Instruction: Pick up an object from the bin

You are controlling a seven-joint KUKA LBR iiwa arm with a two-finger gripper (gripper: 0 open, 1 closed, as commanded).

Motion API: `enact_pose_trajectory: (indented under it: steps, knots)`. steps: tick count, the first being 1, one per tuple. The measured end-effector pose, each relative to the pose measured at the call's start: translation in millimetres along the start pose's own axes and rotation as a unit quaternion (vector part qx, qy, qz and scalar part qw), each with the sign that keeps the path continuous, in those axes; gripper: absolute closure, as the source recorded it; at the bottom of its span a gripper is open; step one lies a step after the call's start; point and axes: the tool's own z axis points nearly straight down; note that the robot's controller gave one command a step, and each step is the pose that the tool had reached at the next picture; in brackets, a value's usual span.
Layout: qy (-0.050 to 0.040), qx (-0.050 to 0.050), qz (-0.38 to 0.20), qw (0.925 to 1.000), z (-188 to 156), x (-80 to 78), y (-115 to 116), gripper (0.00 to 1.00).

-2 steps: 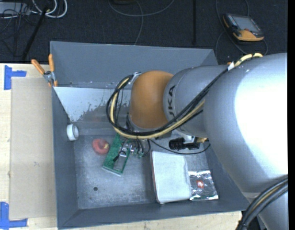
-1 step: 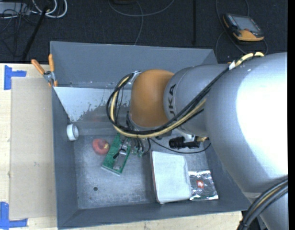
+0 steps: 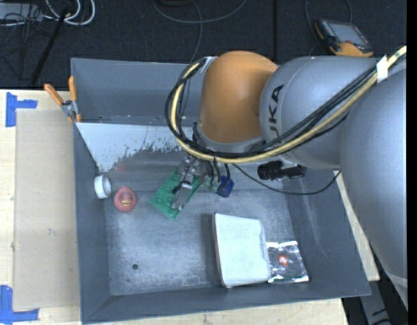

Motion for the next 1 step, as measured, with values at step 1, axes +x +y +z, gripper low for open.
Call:
enact_pose_trajectory:
  steps: [1]
  knots:
    - [0.0006,0.000,0.000,1.0000,-64.4,8.2,-7.7,1.00]
